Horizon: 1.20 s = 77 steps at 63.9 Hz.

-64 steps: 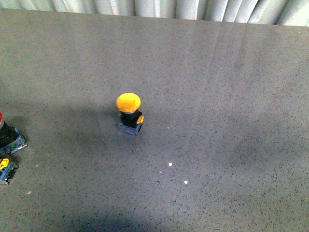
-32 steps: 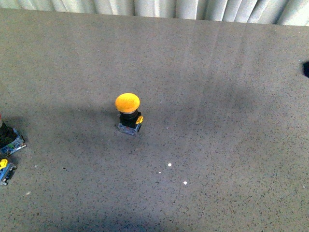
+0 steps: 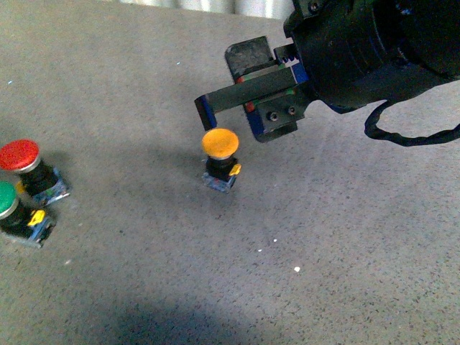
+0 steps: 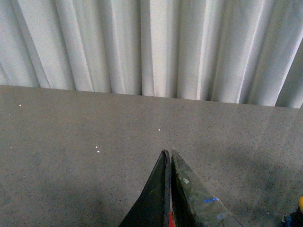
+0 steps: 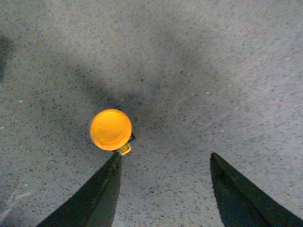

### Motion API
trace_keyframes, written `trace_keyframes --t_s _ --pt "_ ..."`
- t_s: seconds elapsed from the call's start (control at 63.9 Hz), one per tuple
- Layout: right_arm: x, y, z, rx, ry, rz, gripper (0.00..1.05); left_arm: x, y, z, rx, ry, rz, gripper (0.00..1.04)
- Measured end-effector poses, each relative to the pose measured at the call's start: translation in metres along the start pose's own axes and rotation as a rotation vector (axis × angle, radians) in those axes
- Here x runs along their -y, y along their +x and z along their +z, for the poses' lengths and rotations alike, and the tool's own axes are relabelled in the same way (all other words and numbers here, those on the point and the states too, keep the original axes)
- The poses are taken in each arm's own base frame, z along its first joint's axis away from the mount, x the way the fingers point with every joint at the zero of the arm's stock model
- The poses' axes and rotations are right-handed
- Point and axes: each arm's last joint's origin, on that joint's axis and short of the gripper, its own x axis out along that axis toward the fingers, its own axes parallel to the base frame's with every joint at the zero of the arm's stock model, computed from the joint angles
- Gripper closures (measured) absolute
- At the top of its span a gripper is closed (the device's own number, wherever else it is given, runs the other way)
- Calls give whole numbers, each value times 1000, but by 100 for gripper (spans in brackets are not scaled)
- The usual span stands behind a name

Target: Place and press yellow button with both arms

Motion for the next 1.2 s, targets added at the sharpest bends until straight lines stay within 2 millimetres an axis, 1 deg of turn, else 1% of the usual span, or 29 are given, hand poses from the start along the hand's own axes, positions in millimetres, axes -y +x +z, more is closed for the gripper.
trace_keyframes --t_s 0.031,0.156,0.235,0.438,0.641,0.72,0.798,1.032,1.205 --pt "-1 2 1 -5 5 2 82 0 -1 0 1 0 0 103" --pt "-6 11 1 -37 34 29 104 0 -3 0 1 0 0 103" --pt "-9 16 -2 -64 57 65 103 0 -5 0 0 0 0 103" --pt "-13 25 -4 -90 102 92 103 0 -8 0 0 0 0 103" --pt "-14 27 -6 -99 121 105 103 0 -11 0 0 0 0 103" --pt "-14 28 -5 -101 124 107 103 0 -17 -5 -33 0 0 103" --pt "-15 31 -5 -105 126 107 103 0 -21 -4 -15 0 0 103" --pt "-17 42 -4 -120 131 124 103 0 -22 -4 -18 0 1 103" --pt "-17 44 -2 -119 131 117 103 0 -22 -4 -18 0 1 103"
